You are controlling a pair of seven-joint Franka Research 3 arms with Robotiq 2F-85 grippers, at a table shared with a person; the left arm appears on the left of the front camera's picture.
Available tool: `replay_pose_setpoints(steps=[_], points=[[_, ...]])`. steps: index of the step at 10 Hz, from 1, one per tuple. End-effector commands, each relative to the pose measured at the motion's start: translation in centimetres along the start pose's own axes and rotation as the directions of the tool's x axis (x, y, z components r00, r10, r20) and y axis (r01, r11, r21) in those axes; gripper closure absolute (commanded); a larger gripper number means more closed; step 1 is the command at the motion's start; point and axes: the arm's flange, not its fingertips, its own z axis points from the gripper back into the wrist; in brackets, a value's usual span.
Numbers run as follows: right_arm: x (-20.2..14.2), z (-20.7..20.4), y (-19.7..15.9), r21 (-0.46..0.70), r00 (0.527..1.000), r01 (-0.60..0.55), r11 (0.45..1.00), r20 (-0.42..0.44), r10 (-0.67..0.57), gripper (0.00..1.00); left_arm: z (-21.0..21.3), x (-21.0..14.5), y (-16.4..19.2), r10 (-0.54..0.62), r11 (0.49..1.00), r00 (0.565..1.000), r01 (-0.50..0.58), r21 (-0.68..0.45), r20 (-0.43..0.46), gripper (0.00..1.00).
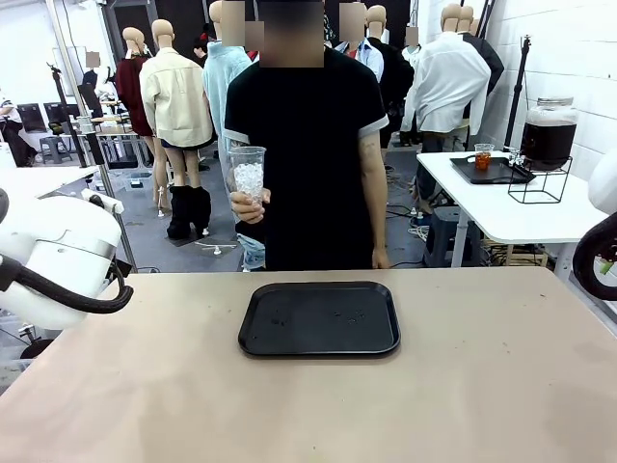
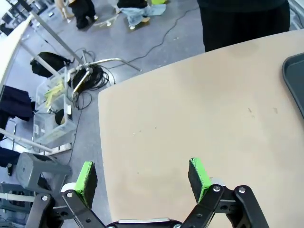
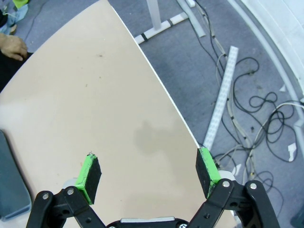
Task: Pour the drink into the iced cup.
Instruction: Open the gripper to release the iced cup you were holding.
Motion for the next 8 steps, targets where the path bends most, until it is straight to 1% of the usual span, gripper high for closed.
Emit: replay_pose_setpoints(steps=[1, 8], points=[[0.11, -0.16, -0.02, -0.004, 1.0, -0.004, 1.0, 0.01, 0.004, 0.0, -0.15, 0.27, 0.3, -0.013, 1.0, 1.0, 0.013, -0.009, 0.009, 0.0], [0.11, -0.16, -0.02, -0.004, 1.0, -0.004, 1.0, 0.01, 0.004, 0.0, -0.15, 0.27, 0.3, -0.013, 1.0, 1.0, 0.013, -0.009, 0.009, 0.0]])
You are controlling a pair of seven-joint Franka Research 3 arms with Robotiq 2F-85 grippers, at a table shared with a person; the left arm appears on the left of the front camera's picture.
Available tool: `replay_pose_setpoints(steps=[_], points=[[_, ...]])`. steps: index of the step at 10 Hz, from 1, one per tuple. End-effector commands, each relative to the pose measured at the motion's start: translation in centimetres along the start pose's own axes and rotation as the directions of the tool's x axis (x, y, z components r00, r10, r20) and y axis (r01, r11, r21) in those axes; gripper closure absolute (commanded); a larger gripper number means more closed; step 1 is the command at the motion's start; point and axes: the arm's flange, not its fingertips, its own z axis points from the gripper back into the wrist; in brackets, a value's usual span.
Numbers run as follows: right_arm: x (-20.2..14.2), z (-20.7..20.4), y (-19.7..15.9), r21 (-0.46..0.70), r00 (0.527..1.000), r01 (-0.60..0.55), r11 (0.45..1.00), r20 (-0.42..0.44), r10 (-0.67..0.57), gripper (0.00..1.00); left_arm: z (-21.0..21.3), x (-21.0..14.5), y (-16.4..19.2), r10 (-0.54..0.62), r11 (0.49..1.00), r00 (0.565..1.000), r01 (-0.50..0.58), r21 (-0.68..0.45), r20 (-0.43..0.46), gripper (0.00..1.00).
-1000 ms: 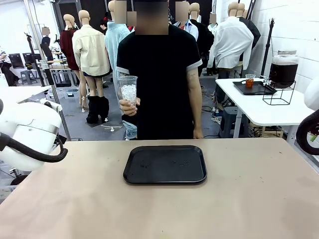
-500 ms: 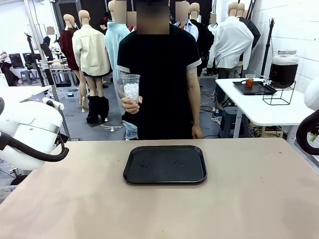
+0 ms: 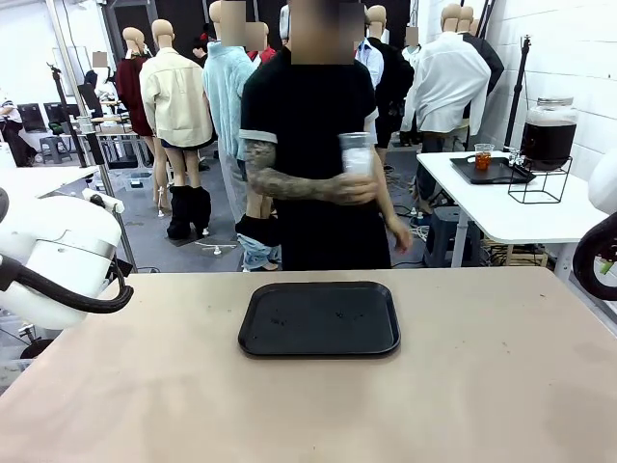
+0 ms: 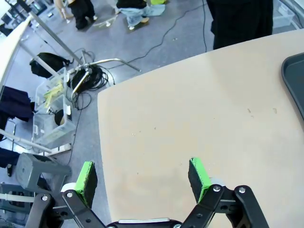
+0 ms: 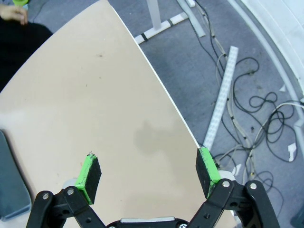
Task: Pour the drink into the iced cup.
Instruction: Open the gripper to release the iced cup you were holding.
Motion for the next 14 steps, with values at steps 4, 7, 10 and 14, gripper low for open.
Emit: replay_pose_setpoints(steps=[4, 7, 10, 14], points=[[0.11, -0.16, -0.02, -0.004, 1.0, -0.004, 1.0, 0.01, 0.004, 0.0, -0.12, 0.23, 0.32, -0.013, 1.0, 1.0, 0.013, -0.005, 0.007, 0.0], [0.11, -0.16, -0.02, -0.004, 1.0, -0.004, 1.0, 0.01, 0.004, 0.0, -0.12, 0.23, 0.32, -0.013, 1.0, 1.0, 0.013, -0.005, 0.007, 0.0], [0.11, -0.16, -0.02, -0.004, 1.0, -0.004, 1.0, 0.01, 0.004, 0.0, -0.12, 0.23, 0.32, -0.013, 1.0, 1.0, 0.013, -0.005, 0.007, 0.0], [0.11, -0.16, -0.02, -0.004, 1.0, -0.004, 1.0, 0.01, 0.004, 0.0, -0.12, 0.23, 0.32, -0.013, 1.0, 1.0, 0.013, -0.005, 0.007, 0.0]])
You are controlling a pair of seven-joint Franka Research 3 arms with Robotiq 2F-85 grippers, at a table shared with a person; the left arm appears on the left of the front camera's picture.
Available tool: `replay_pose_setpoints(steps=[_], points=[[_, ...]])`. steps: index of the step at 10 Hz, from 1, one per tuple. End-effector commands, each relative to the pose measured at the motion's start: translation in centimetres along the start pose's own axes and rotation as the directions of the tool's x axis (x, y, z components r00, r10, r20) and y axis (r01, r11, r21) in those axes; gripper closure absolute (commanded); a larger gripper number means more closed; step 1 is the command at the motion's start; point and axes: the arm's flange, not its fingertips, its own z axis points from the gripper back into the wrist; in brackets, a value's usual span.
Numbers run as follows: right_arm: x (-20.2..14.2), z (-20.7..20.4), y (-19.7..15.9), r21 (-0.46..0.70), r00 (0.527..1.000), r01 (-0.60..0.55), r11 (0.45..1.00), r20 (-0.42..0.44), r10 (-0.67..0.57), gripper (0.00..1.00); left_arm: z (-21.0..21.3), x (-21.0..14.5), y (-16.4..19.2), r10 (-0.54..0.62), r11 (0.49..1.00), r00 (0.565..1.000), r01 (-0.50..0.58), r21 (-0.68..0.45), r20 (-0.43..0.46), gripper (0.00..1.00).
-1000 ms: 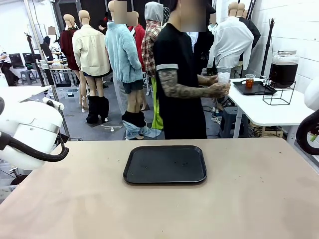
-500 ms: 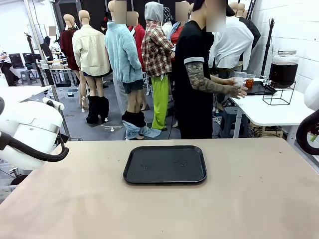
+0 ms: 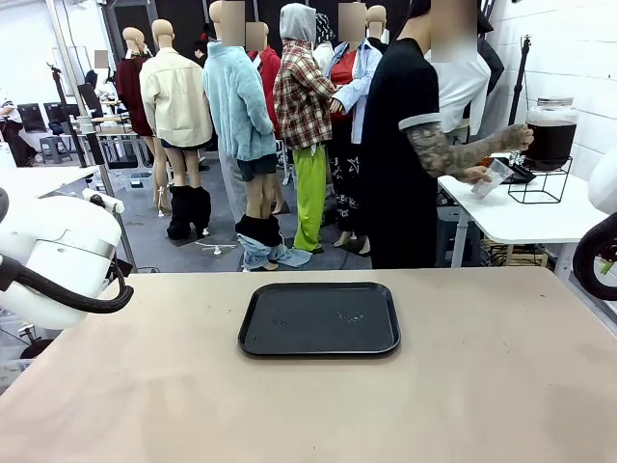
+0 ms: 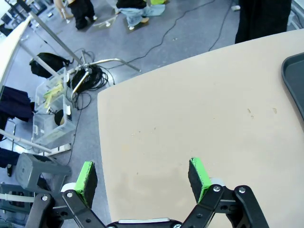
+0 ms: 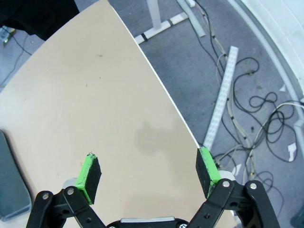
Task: Pour the drink into the iced cup.
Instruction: Open the gripper to release the iced cup you were holding.
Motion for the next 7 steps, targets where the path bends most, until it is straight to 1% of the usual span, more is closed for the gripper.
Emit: replay_pose_setpoints(steps=[1, 7], points=[[0.11, -0.16, -0.02, -0.004, 1.0, -0.004, 1.0, 0.01, 0.004, 0.0, -0.11, 0.23, 0.33, -0.013, 1.0, 1.0, 0.013, -0.005, 0.007, 0.0], [0.11, -0.16, -0.02, -0.004, 1.0, -0.004, 1.0, 0.01, 0.004, 0.0, -0.11, 0.23, 0.33, -0.013, 1.0, 1.0, 0.013, -0.005, 0.007, 0.0]])
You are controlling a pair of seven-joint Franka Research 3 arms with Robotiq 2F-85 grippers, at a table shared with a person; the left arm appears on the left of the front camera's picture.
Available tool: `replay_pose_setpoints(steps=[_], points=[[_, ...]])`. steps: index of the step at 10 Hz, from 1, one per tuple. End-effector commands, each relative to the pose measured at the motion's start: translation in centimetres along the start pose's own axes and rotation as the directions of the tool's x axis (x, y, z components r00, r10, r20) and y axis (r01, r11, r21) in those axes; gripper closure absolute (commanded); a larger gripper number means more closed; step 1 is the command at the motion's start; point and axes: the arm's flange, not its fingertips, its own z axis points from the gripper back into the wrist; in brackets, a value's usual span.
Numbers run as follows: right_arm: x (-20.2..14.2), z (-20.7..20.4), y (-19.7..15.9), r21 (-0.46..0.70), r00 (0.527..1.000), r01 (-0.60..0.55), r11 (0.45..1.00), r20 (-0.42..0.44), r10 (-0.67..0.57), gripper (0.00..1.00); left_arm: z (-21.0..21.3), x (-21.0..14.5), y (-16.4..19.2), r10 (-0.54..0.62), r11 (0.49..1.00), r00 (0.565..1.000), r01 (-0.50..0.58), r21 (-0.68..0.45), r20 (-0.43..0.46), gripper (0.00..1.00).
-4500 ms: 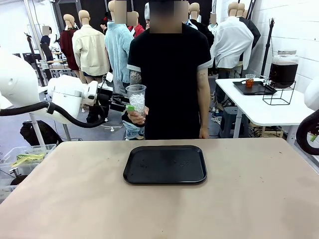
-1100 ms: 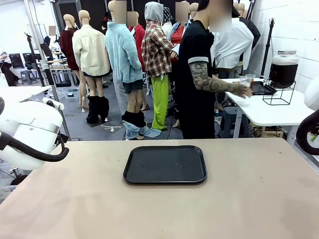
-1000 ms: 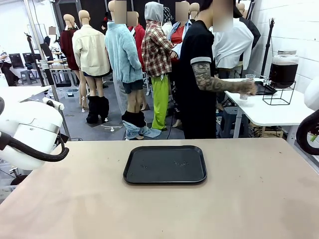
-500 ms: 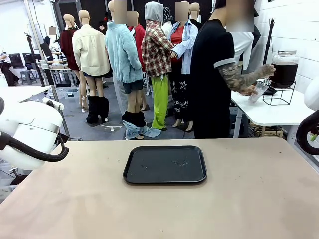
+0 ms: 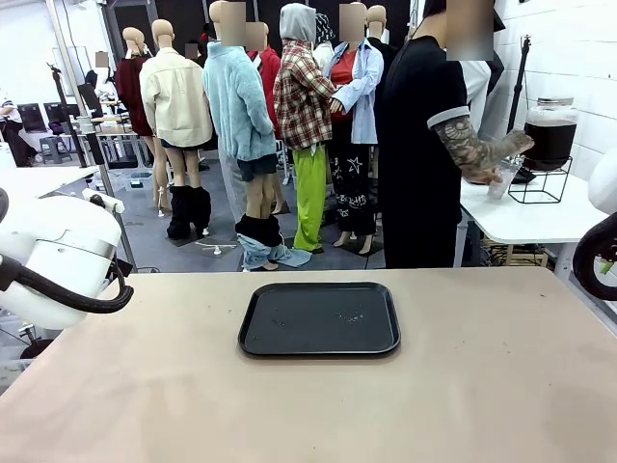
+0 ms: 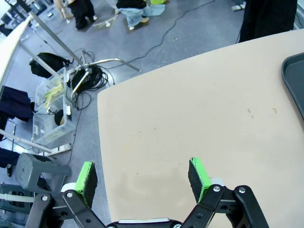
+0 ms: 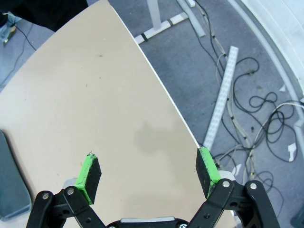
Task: Pour the drink into the iced cup.
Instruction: Open the gripper to release the iced cup you were holding.
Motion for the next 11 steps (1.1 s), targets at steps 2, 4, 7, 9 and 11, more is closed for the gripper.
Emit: replay_pose_setpoints(steps=[2, 4, 7, 9, 11], points=[[0.11, -0.16, -0.02, -0.004, 1.0, -0.004, 1.0, 0.01, 0.004, 0.0, -0.11, 0.23, 0.33, -0.013, 1.0, 1.0, 0.013, -0.005, 0.007, 0.0], [0.11, -0.16, -0.02, -0.004, 1.0, -0.004, 1.0, 0.01, 0.004, 0.0, -0.11, 0.23, 0.33, -0.013, 1.0, 1.0, 0.013, -0.005, 0.007, 0.0], [0.11, -0.16, -0.02, -0.004, 1.0, -0.004, 1.0, 0.01, 0.004, 0.0, -0.11, 0.23, 0.33, -0.013, 1.0, 1.0, 0.013, -0.005, 0.007, 0.0], [0.11, -0.16, -0.02, -0.004, 1.0, -0.004, 1.0, 0.01, 0.004, 0.0, -0.11, 0.23, 0.33, -0.013, 1.0, 1.0, 0.013, -0.005, 0.007, 0.0], [0.11, -0.16, -0.02, -0.004, 1.0, -0.004, 1.0, 0.01, 0.004, 0.0, -0.11, 0.23, 0.33, -0.013, 1.0, 1.0, 0.013, -0.005, 0.007, 0.0]])
